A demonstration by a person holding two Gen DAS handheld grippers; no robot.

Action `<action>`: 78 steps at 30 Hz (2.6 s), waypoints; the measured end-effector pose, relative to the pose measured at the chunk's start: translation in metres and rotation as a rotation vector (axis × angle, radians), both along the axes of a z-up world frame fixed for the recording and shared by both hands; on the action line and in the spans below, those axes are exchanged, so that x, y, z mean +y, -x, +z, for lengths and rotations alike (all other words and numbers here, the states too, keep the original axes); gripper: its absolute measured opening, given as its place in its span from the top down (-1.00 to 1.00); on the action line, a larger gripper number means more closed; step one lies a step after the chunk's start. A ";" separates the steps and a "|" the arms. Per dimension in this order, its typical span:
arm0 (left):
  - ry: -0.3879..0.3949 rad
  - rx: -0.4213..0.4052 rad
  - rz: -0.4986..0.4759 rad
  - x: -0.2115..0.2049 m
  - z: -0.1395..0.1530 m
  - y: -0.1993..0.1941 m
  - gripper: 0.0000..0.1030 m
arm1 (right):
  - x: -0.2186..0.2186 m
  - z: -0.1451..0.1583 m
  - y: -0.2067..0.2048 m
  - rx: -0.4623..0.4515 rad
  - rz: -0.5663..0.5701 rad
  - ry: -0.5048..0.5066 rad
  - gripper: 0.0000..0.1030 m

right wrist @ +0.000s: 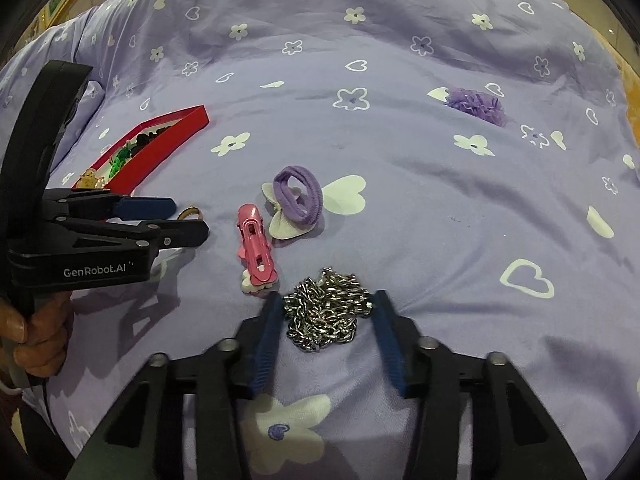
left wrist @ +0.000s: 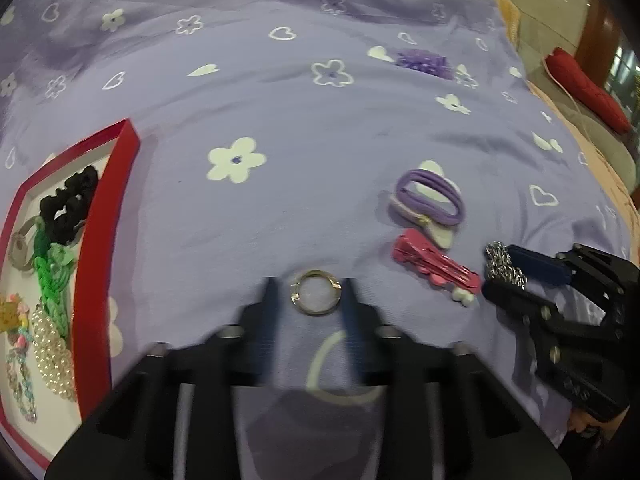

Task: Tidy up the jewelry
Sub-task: 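Grasp the gold ring with the left tool while the right tool grasps the silver chain, then carry ring and chain into the tray and lower them onto the bracelets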

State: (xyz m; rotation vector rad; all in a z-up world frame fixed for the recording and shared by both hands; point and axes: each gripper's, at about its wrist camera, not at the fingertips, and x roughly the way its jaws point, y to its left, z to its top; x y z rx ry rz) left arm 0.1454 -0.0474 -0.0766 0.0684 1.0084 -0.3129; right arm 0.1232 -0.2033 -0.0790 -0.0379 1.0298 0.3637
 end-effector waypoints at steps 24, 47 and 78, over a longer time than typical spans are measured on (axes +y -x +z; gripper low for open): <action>0.160 -0.044 0.133 0.070 0.042 0.075 0.59 | 0.023 0.046 0.018 0.067 0.041 -0.313 0.66; 0.148 -0.092 0.379 0.190 0.054 0.115 0.59 | 0.131 0.074 0.025 0.076 0.260 -0.368 0.66; 0.045 0.073 0.437 0.254 -0.002 0.060 0.59 | 0.249 0.032 -0.019 0.210 0.417 -0.304 0.66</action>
